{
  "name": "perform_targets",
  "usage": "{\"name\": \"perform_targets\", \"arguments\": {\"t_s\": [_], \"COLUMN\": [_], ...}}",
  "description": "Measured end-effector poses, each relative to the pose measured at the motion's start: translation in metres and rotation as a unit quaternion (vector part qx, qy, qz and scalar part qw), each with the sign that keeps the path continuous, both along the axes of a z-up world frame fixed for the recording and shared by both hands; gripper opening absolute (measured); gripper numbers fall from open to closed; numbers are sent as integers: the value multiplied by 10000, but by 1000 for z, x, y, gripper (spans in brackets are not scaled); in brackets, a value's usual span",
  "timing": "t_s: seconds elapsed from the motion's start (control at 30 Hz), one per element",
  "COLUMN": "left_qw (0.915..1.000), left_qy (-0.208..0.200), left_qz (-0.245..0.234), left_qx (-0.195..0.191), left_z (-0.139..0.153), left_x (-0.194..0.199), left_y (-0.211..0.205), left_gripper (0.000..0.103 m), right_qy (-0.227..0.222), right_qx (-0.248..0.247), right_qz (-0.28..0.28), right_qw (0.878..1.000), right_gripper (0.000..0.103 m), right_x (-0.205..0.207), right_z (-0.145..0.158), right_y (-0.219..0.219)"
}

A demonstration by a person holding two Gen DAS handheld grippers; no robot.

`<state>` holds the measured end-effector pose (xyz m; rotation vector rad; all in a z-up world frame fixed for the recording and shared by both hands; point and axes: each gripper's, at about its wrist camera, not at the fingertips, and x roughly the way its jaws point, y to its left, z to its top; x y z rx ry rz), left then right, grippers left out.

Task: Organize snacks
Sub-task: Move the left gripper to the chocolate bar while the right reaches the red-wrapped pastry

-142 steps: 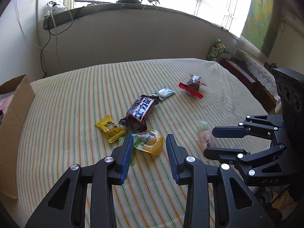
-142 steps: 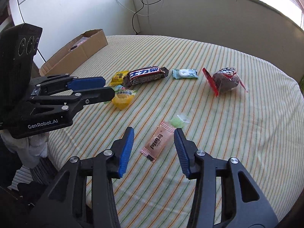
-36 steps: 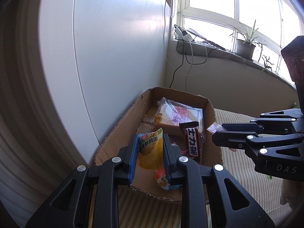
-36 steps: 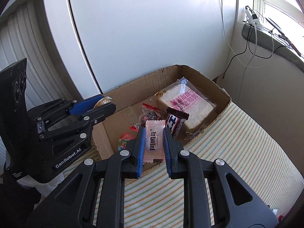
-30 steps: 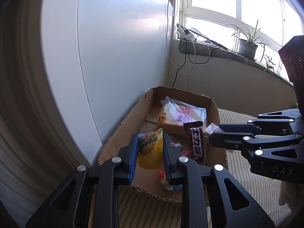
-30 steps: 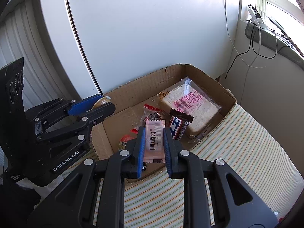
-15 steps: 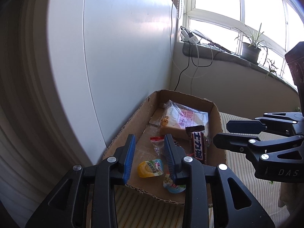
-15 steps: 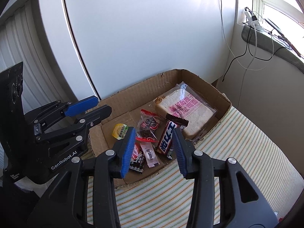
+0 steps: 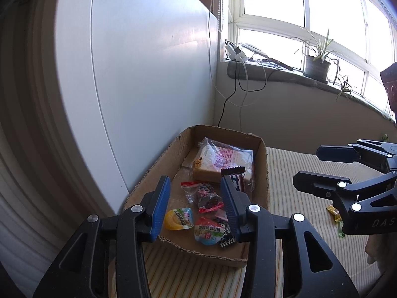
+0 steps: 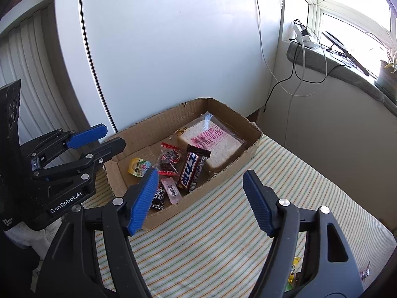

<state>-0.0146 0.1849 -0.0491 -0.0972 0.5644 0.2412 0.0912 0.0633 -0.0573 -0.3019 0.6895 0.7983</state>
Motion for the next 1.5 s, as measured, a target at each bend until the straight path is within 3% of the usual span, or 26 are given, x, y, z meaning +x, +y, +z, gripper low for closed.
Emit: {"name": "perform_targets", "arguments": {"t_s": [0.07, 0.5, 0.9, 1.07, 1.5], "left_qw": [9999, 9967, 9937, 9925, 9821], "left_qy": [-7, 133, 113, 114, 492], "left_qz": [-127, -777, -1099, -1202, -1814], "left_qx": [30, 201, 205, 215, -99], "left_z": [2, 4, 8, 7, -22], "left_x": [0, 13, 22, 25, 36], "left_y": [-11, -84, -125, -138, -172], "left_gripper": [48, 49, 49, 49, 49], "right_qy": [-77, -247, -281, -434, -506], "right_qx": [11, 173, 324, 273, -197], "right_qz": [-76, -705, -1231, -1460, -2121], "right_qw": [9999, 9971, 9915, 9880, 9757], "right_gripper": [75, 76, 77, 88, 88], "right_x": [-1, 3, 5, 2, 15], "right_z": [3, 14, 20, 23, 8], "right_y": [-11, -103, -179, -210, -306]}}
